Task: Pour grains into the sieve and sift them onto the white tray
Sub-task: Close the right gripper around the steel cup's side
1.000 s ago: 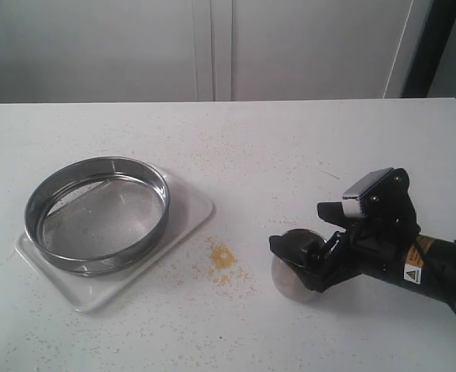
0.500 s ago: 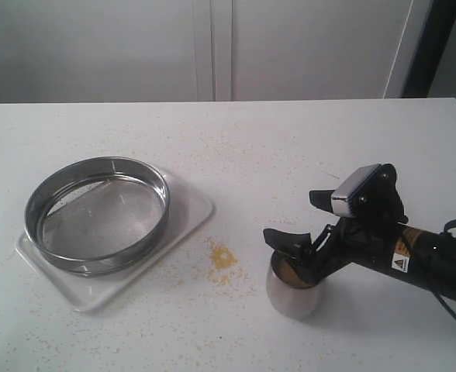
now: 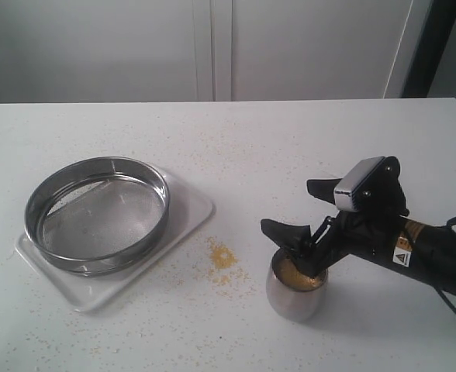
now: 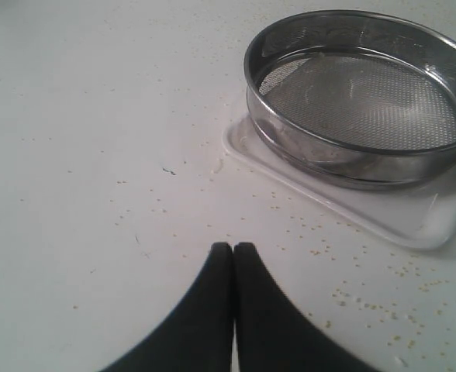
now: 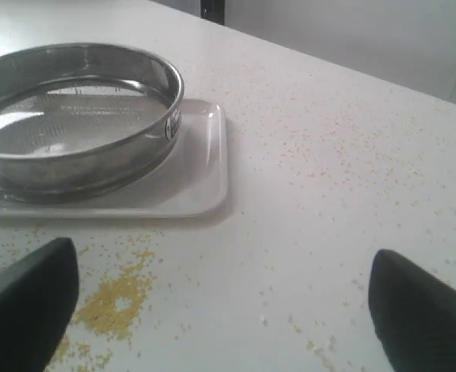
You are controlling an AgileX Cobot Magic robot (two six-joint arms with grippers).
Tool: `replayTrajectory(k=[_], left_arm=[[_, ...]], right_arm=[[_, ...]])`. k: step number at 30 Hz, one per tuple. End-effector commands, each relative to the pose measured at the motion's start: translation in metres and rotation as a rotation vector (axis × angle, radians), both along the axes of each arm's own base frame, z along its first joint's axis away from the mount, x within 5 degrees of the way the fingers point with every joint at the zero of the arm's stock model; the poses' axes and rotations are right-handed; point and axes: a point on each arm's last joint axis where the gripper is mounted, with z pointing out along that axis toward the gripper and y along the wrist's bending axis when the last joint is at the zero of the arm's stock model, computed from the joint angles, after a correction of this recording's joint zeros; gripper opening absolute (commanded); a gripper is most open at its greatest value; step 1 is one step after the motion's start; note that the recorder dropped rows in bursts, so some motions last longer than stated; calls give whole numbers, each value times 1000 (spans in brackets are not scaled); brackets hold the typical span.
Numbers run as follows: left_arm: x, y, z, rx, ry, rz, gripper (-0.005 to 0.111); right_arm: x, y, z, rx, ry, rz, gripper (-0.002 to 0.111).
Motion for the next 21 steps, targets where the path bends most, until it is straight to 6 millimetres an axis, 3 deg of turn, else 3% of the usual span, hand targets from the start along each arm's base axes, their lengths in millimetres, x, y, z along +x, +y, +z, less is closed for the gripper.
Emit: replayTrajectory(k=[1, 11, 16, 21], left_arm=[[0, 0, -1, -6, -1, 1, 0], [0, 0, -1, -6, -1, 1, 0], [0, 0, -1, -6, -1, 1, 0], [0, 0, -1, -6, -1, 1, 0]], right_arm=[[-5, 3, 17, 75, 1, 31, 94], [-26, 11, 21, 40, 143, 227, 94], [-30, 11, 25, 22, 159, 250, 94], [-37, 8, 14, -60, 217, 242, 94]])
